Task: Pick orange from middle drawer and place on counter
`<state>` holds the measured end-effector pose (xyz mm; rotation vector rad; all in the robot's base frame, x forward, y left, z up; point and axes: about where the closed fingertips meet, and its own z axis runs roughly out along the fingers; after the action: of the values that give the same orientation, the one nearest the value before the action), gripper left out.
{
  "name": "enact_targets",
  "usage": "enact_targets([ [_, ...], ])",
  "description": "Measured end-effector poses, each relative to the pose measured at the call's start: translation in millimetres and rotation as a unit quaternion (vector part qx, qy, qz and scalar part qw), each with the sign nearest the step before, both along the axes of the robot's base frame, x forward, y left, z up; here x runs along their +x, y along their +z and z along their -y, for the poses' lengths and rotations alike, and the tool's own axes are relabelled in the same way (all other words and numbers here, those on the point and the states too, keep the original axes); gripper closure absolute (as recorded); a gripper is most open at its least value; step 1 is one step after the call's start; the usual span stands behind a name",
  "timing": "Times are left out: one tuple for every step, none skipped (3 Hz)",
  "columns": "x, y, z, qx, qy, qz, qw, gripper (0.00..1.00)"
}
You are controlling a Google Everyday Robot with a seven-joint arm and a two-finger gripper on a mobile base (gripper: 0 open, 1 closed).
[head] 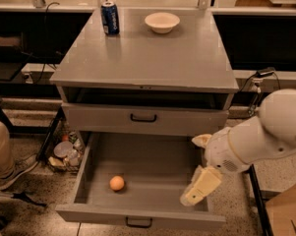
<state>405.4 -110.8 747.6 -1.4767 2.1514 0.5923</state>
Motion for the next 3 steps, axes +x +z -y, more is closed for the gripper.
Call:
enact_targets([
  [26,-60,-23,0.026,0.000,0.015,0.9995,0.00],
  [54,-120,-45,0.041,-0.012,0.028,0.9987,0.00],
  [74,-122,-42,0.043,-0.039,0.054,0.9969,0.00],
])
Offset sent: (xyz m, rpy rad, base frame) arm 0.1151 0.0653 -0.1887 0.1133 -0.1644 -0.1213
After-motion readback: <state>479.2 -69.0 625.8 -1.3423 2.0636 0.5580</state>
